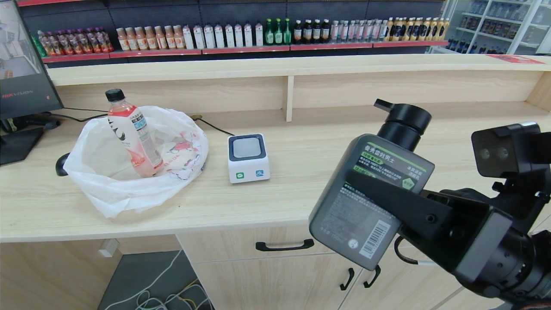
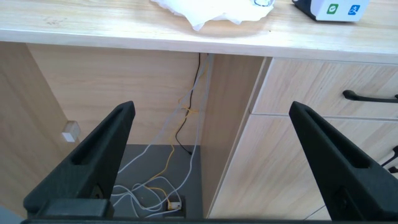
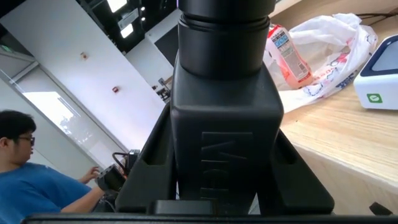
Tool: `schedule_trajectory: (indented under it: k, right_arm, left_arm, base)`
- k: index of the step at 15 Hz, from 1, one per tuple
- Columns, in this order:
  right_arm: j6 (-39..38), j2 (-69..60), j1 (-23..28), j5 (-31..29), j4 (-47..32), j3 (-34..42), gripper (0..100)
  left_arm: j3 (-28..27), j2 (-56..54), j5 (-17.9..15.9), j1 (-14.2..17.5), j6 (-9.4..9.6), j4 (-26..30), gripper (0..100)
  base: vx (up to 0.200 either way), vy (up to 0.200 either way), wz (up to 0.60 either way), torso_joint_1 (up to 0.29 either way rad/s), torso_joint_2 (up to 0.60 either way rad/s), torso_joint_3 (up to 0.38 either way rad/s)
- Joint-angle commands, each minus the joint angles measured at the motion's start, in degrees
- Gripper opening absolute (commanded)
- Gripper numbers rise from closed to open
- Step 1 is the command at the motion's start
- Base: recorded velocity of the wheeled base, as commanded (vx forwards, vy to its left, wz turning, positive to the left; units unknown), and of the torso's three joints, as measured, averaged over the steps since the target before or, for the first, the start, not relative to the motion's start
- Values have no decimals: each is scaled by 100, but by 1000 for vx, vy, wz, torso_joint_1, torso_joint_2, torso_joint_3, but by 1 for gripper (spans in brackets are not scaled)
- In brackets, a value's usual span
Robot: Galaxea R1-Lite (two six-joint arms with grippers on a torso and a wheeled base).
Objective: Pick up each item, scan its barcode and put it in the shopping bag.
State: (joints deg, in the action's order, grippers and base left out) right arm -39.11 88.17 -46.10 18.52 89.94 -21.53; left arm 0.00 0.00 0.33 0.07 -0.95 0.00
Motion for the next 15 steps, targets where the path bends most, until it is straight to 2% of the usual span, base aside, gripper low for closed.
schedule_trajectory:
  k: [1,6,9,11,12,15]
  right_arm:
    - [70,77,14,-6,6,0,0]
    - [887,253,40,-261,6,0,0]
    - [1538,332,110,-1017,6,-80,0]
    - [2127,420,110,-1843,6,-141,0]
    - [2408,429,110,-2028,6,-167,0]
    - [3287,402,436,-2089,6,-203,0]
  left_arm:
    - [0,0,2,1,-2,0,100]
    - [0,0,2,1,-2,0,100]
    - [0,0,2,1,-2,0,100]
    - [0,0,2,1,-2,0,100]
    - [0,0,2,1,-2,0,100]
    - [0,0,2,1,-2,0,100]
  base:
    - [0,0,0,0,0,0]
    - [0,0,0,0,0,0]
    - [0,0,0,0,0,0]
    - [0,0,0,0,0,0]
    - [0,0,0,0,0,0]
    - [0,0,0,0,0,0]
